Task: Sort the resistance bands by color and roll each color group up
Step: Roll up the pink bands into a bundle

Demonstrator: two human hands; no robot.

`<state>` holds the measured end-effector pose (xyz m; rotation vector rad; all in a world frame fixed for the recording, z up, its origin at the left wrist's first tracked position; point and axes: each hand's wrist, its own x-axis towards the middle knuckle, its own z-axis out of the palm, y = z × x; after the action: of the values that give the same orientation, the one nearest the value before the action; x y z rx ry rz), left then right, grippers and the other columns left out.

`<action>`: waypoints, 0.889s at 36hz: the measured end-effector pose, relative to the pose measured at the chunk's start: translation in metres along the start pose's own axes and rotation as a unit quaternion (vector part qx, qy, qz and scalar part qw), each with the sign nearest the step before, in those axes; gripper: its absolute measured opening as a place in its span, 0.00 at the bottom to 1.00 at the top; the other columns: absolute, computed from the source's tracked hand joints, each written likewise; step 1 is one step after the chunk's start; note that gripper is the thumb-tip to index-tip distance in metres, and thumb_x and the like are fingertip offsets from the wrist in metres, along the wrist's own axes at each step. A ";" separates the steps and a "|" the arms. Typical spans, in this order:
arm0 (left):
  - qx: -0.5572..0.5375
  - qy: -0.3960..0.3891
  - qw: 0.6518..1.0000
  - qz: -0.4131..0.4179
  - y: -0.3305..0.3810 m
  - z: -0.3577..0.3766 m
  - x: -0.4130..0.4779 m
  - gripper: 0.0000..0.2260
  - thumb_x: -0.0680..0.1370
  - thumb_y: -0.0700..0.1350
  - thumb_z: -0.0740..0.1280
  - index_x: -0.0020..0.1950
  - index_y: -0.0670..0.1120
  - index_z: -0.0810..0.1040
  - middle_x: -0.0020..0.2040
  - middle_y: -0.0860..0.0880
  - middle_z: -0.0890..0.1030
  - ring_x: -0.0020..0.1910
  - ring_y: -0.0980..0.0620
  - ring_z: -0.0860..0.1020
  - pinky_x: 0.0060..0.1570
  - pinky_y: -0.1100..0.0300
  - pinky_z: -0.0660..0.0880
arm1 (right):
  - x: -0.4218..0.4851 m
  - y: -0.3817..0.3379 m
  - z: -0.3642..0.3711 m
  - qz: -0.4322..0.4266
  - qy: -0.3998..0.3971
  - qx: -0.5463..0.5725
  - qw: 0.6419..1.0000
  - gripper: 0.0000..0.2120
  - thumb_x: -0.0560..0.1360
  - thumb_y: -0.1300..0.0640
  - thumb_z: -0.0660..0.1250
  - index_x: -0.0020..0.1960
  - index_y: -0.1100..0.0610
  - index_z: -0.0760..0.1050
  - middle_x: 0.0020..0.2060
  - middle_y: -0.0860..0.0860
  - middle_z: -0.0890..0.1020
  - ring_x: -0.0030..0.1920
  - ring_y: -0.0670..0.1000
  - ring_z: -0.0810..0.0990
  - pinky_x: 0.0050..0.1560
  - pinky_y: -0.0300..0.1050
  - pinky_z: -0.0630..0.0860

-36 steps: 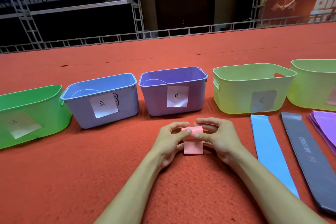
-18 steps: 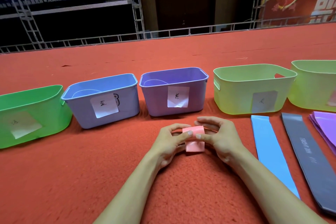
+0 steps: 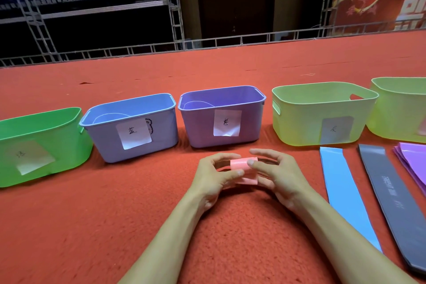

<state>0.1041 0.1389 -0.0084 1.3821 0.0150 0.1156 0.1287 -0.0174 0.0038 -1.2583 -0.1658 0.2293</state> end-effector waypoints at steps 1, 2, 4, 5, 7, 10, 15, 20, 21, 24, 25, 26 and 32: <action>0.007 0.000 1.000 0.006 0.000 0.000 0.000 0.15 0.68 0.26 0.72 0.48 0.44 0.82 0.44 0.47 0.84 0.44 0.48 0.83 0.45 0.50 0.82 | 0.000 0.000 0.000 -0.002 0.005 -0.001 1.000 0.14 0.70 0.69 0.72 0.55 0.63 0.79 0.47 0.61 0.82 0.43 0.54 0.84 0.42 0.47 0.83; 0.016 0.001 1.000 0.013 0.000 0.001 0.000 0.16 0.68 0.26 0.72 0.48 0.44 0.82 0.45 0.48 0.85 0.44 0.48 0.82 0.47 0.49 0.81 | 0.000 0.000 0.000 -0.003 0.009 -0.007 1.000 0.13 0.70 0.68 0.72 0.55 0.63 0.79 0.47 0.61 0.83 0.43 0.54 0.84 0.41 0.46 0.83; 0.035 0.003 0.999 0.029 0.000 0.001 0.000 0.17 0.67 0.25 0.72 0.47 0.44 0.82 0.45 0.50 0.85 0.43 0.50 0.82 0.46 0.51 0.81 | 0.000 0.001 0.001 -0.003 0.013 -0.025 1.000 0.13 0.71 0.66 0.72 0.54 0.63 0.79 0.48 0.60 0.84 0.45 0.54 0.84 0.44 0.48 0.83; 0.044 0.005 0.998 0.037 0.000 0.000 0.000 0.18 0.66 0.25 0.72 0.47 0.44 0.82 0.44 0.50 0.85 0.42 0.51 0.82 0.44 0.53 0.81 | 0.000 0.002 0.001 -0.002 0.013 -0.037 0.999 0.12 0.71 0.65 0.73 0.54 0.62 0.80 0.48 0.60 0.84 0.46 0.54 0.84 0.46 0.50 0.82; 0.057 0.008 0.997 0.050 0.000 0.000 0.000 0.18 0.65 0.24 0.72 0.47 0.44 0.82 0.43 0.51 0.85 0.41 0.53 0.82 0.41 0.57 0.81 | 0.000 0.003 0.000 0.001 0.014 -0.056 0.998 0.10 0.71 0.62 0.73 0.53 0.59 0.80 0.47 0.57 0.84 0.46 0.55 0.84 0.47 0.53 0.82; 0.068 0.005 0.996 0.063 0.002 0.000 -0.002 0.18 0.64 0.23 0.72 0.46 0.43 0.82 0.43 0.51 0.85 0.41 0.54 0.82 0.39 0.60 0.79 | -0.001 0.002 0.000 0.002 0.016 -0.058 0.998 0.09 0.71 0.61 0.74 0.51 0.58 0.81 0.45 0.56 0.85 0.44 0.56 0.85 0.42 0.52 0.82; 0.080 0.000 0.994 0.073 0.002 0.001 -0.002 0.19 0.63 0.22 0.72 0.45 0.43 0.82 0.43 0.51 0.85 0.41 0.55 0.82 0.39 0.62 0.78 | -0.002 0.001 0.000 -0.019 0.021 -0.055 0.998 0.10 0.69 0.65 0.74 0.49 0.62 0.80 0.42 0.60 0.84 0.40 0.56 0.85 0.40 0.49 0.83; 0.070 -0.009 0.996 0.050 0.001 0.002 -0.003 0.20 0.63 0.20 0.69 0.45 0.43 0.81 0.40 0.52 0.85 0.39 0.55 0.82 0.38 0.62 0.78 | -0.001 0.002 -0.001 -0.030 0.022 -0.067 0.997 0.10 0.67 0.70 0.74 0.46 0.62 0.80 0.44 0.64 0.83 0.41 0.57 0.84 0.36 0.44 0.82; 0.066 -0.010 0.997 0.047 0.001 0.001 -0.002 0.20 0.64 0.20 0.69 0.45 0.43 0.81 0.40 0.52 0.85 0.39 0.55 0.82 0.39 0.61 0.79 | -0.001 0.002 -0.001 -0.032 0.022 -0.068 0.997 0.10 0.67 0.71 0.74 0.46 0.62 0.80 0.44 0.63 0.83 0.41 0.56 0.84 0.35 0.42 0.81; 0.035 -0.024 0.998 0.035 0.002 0.002 -0.002 0.19 0.64 0.20 0.68 0.44 0.42 0.81 0.42 0.51 0.85 0.41 0.53 0.82 0.43 0.59 0.80 | 0.000 0.002 -0.002 -0.042 0.020 -0.070 0.996 0.10 0.66 0.71 0.75 0.45 0.62 0.80 0.44 0.60 0.84 0.41 0.53 0.84 0.35 0.41 0.80; 0.016 -0.029 0.999 0.030 0.002 0.003 -0.002 0.18 0.65 0.21 0.67 0.44 0.41 0.80 0.43 0.50 0.85 0.41 0.54 0.82 0.43 0.59 0.80 | 0.000 0.002 -0.003 -0.047 0.020 -0.078 0.996 0.10 0.66 0.71 0.75 0.45 0.61 0.81 0.44 0.59 0.84 0.41 0.52 0.84 0.36 0.41 0.80; -0.004 -0.031 0.999 0.025 0.003 0.004 -0.003 0.16 0.66 0.21 0.67 0.43 0.40 0.80 0.43 0.49 0.84 0.41 0.54 0.82 0.42 0.60 0.80 | 0.000 0.001 -0.003 -0.051 0.021 -0.086 0.995 0.11 0.65 0.70 0.76 0.44 0.61 0.81 0.44 0.58 0.84 0.41 0.51 0.84 0.37 0.42 0.81; -0.055 -0.020 0.998 0.006 0.006 0.007 -0.003 0.09 0.74 0.29 0.67 0.49 0.40 0.80 0.52 0.44 0.81 0.46 0.53 0.81 0.47 0.60 0.79 | -0.001 0.002 -0.005 -0.079 0.027 -0.160 0.984 0.13 0.61 0.68 0.79 0.43 0.57 0.82 0.42 0.53 0.86 0.47 0.56 0.84 0.52 0.57 0.81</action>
<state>0.1010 0.1333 -0.0013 1.2739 -0.0322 0.0970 0.1292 -0.0220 0.0003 -1.5607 -0.2620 0.0293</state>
